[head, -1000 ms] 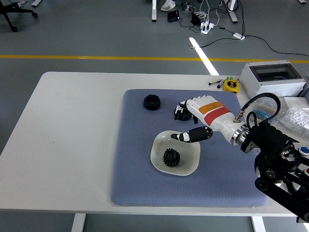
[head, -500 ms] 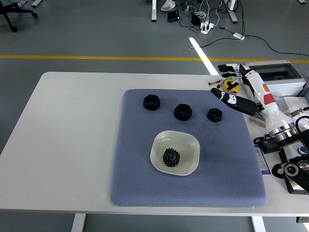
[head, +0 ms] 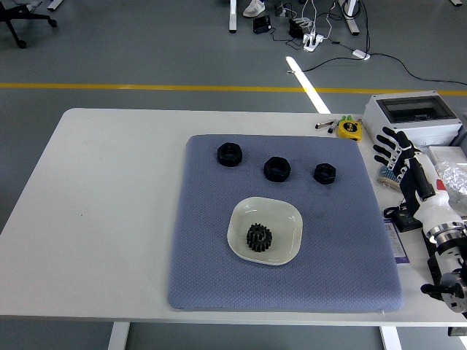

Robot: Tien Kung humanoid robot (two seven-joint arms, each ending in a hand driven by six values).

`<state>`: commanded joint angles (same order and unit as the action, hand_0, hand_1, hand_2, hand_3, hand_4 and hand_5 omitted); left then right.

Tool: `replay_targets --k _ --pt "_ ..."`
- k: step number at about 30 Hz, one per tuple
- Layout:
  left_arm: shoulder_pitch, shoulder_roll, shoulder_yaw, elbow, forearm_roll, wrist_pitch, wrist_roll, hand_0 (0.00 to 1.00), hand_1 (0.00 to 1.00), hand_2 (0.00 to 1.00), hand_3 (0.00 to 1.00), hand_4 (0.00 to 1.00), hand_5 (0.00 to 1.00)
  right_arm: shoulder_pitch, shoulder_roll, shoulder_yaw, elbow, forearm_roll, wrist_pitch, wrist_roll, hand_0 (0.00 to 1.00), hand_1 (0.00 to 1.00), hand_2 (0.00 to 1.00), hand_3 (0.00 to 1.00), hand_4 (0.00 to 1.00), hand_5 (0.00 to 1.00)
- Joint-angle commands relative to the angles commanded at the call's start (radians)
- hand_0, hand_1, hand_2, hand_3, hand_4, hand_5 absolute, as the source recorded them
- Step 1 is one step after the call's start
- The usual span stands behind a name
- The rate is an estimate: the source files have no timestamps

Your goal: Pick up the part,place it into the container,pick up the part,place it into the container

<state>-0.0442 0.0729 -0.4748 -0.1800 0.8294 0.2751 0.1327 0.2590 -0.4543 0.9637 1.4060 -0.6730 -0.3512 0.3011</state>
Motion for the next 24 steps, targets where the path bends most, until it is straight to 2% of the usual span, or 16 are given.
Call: replay_targets --k 11,24 --pt "-0.014 -0.006 0.009 0.0 -0.007 0.003 -0.002 0.681 0.633 0.657 0.558 0.632 0.59 -0.04 0.02 0.06 -0.009 -0.014 -0.006 0.007 0.866 0.855 0.879 0.893 0.998 0.998" --pt "-0.021 -0.011 -0.011 0.0 0.02 0.007 0.002 0.68 0.633 0.644 0.557 0.629 0.593 -0.039 0.023 0.063 -0.024 -0.039 -0.013 -0.01 0.866 0.852 0.875 0.885 0.998 0.998"
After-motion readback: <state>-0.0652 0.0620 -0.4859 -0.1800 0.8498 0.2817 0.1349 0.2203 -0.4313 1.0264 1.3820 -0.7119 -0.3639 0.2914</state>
